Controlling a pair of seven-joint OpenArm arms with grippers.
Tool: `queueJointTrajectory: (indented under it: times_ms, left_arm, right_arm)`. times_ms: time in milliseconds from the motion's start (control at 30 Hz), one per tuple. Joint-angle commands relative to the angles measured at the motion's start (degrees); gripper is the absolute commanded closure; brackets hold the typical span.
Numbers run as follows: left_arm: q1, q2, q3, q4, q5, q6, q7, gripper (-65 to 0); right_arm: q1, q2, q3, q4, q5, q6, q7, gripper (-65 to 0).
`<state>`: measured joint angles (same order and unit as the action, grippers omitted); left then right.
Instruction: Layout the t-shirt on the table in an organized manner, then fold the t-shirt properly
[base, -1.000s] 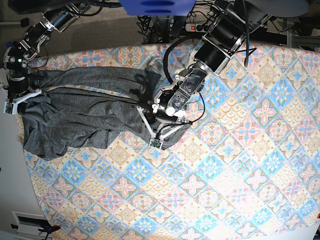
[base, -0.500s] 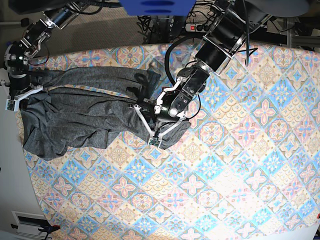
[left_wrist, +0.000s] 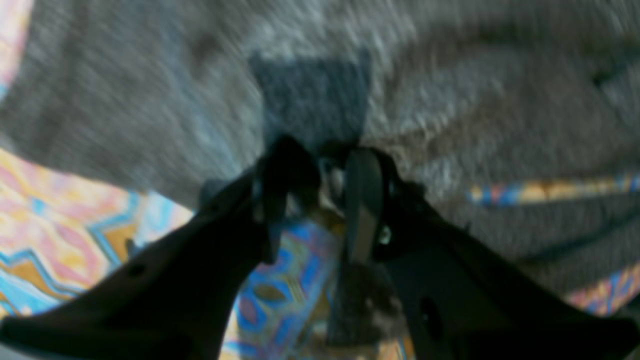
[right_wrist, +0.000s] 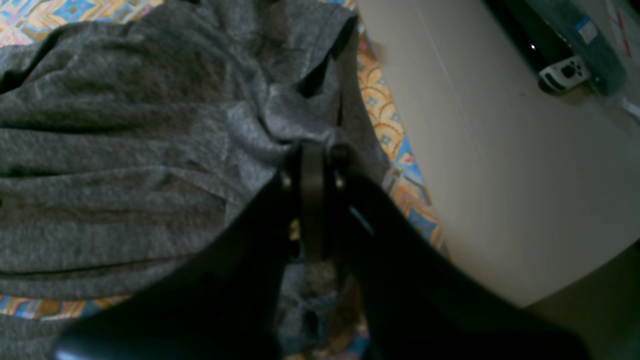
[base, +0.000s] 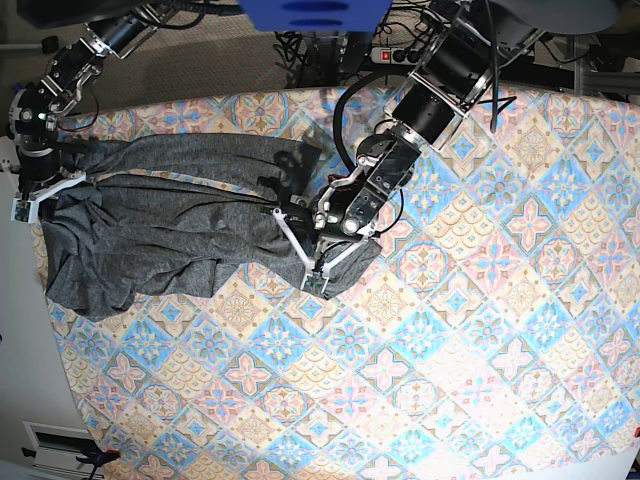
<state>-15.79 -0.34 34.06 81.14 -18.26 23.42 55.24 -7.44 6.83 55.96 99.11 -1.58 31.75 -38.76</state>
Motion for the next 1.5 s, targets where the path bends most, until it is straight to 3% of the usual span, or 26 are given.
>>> queueJointTrajectory:
  times_ms: [0,533,800,967,1033,1200,1467]
  left_arm:
    - [-1.31,0.82,-0.09,1.10,-0.33,0.01,-0.96,-19.7]
    - [-1.31,3.64,0.27,2.33,-1.83,-0.08,-0.87,-19.7]
    - [-0.96,0.82,0.18,7.60,-10.71,0.10,1.94,-19.7]
    - [-0.52,-0.06,-0.09,5.67,-9.56,0.27,2.82,-19.9]
    - [-0.60,-0.06,-0.17,4.88,-9.30,0.27,2.73,-23.5]
    - [-0.43,0.12,-0.09,4.70,-9.56,0.27,2.91,-41.7]
    - [-2.19,1.09,0.35,4.26,-9.65,-0.08,2.91,-40.1]
  right_arm:
    - [0.63,1.04,0.17,1.15,0.93,-0.14,1.44,0.0]
    - [0.63,1.04,0.17,1.15,0.93,-0.14,1.44,0.0]
    - [0.63,1.04,0.17,1.15,0.93,-0.14,1.44,0.0]
    - [0.63,1.04,0.17,1.15,0.93,-0.14,1.44,0.0]
    - [0.63,1.04,0.17,1.15,0.93,-0.14,1.36,0.0]
    - [0.63,1.04,0.08,1.07,0.93,-0.14,1.18,0.0]
    - [0.63,1.04,0.08,1.07,0.93,-0.14,1.18,0.0]
